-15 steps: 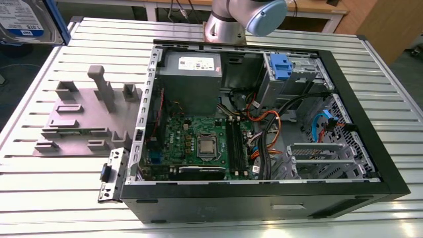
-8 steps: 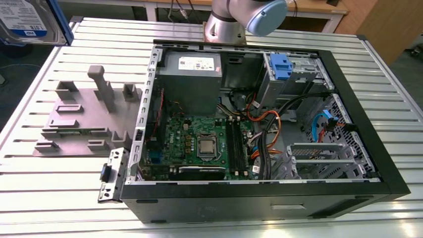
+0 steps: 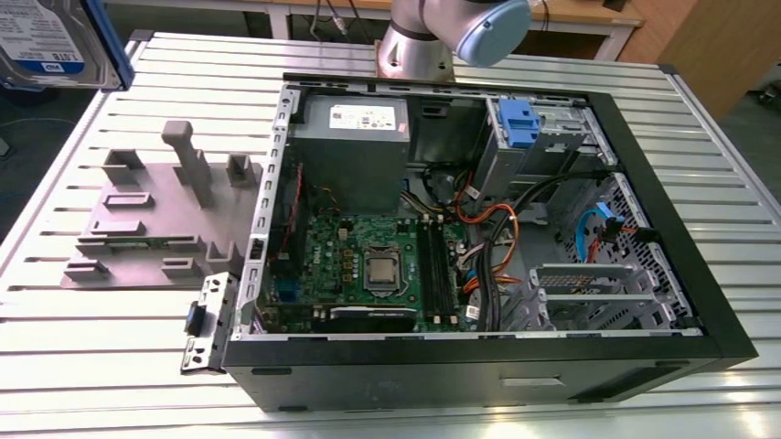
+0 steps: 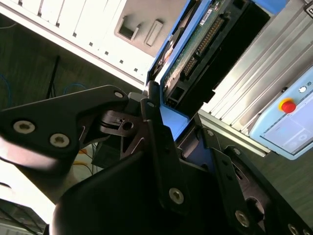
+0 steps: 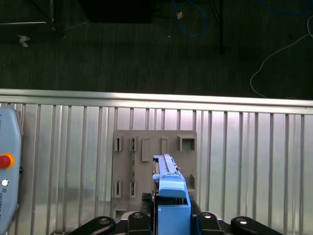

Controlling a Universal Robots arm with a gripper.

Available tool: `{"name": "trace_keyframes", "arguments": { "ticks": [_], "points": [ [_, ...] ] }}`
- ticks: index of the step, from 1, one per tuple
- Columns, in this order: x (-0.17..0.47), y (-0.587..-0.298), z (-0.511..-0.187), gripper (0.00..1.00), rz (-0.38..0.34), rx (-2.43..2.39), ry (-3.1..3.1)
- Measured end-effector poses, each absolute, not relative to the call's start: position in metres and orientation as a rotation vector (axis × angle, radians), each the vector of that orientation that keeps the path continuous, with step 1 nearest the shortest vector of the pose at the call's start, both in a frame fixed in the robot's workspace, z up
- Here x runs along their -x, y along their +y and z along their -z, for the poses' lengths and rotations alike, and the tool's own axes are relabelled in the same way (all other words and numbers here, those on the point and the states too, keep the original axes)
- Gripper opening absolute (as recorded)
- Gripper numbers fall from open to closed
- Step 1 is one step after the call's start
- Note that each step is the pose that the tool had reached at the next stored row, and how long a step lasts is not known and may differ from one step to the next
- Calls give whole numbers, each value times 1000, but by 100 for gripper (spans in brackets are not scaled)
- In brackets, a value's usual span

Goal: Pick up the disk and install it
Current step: 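Pick up the disk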

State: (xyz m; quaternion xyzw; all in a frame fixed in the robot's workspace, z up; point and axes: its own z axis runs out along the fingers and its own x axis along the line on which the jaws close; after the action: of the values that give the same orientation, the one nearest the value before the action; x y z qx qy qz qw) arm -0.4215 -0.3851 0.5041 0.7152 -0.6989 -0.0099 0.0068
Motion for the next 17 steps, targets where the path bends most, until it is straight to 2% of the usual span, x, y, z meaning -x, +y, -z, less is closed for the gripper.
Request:
{"name": "trace_keyframes", "arguments": {
  "ticks": [17],
  "points": [
    [400, -390, -504, 36, 21, -2232, -2182]
  ]
}}
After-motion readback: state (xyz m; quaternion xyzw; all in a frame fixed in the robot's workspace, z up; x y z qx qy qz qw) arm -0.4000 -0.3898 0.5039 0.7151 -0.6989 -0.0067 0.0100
